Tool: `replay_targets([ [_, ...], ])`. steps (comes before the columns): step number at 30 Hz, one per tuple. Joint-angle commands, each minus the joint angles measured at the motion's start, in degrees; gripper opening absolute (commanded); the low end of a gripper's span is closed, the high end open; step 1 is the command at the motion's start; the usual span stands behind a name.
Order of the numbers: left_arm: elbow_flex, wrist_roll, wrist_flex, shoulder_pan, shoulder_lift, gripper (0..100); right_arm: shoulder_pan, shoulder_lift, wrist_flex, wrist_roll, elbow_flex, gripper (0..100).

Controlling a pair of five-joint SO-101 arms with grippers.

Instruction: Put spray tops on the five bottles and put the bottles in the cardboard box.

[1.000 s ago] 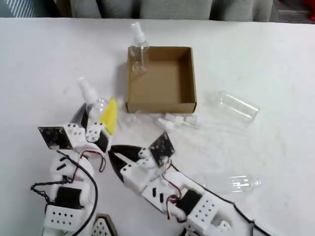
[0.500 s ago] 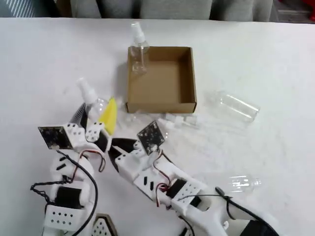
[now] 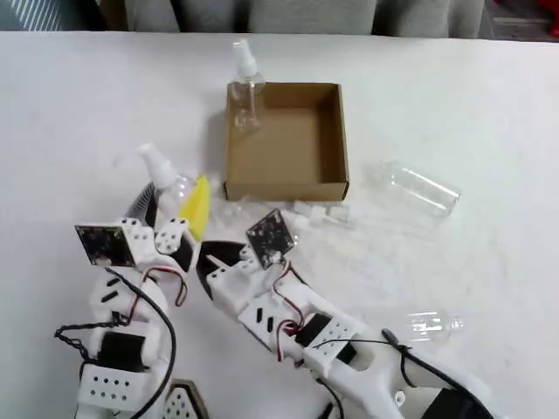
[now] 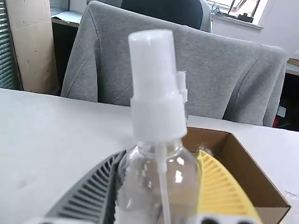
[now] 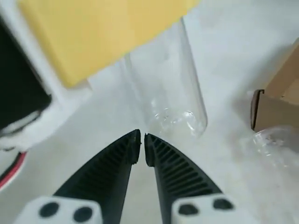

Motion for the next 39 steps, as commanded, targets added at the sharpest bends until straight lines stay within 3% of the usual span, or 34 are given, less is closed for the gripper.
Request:
replay_targets([
  [1, -0.18, -0.26, 1.05, 1.19, -1.01, 2, 2.59, 0.13, -1.10, 0.35, -3.69, 1.5],
  [14, -0.18, -3.96, 2.90, 2.07, -1.01, 2, 3.91, -0.92, -0.75, 0.70, -1.32, 1.5],
  [18, -0.18, -3.96, 2.81, 2.07, -0.92, 2, 7.34, -5.14, 1.45, 0.88, 1.67, 1.5],
  [23, -0.18, -3.96, 1.14, 2.33, -0.92, 2, 16.04, -15.34, 13.93, 2.64, 2.20, 1.5],
  [28, -0.18, -4.48, -6.24, 5.76, -0.75, 2, 18.77, -25.80, 30.20, 2.81, 2.29, 1.5],
  [33, -0.35, -12.13, -8.70, 9.98, -0.66, 2, 23.87, -35.12, 44.97, 2.81, 2.29, 1.5],
  [39, -4.92, -14.33, -10.99, 10.15, -0.40, 2, 29.49, -43.47, 53.05, 2.90, 4.22, 1.5],
])
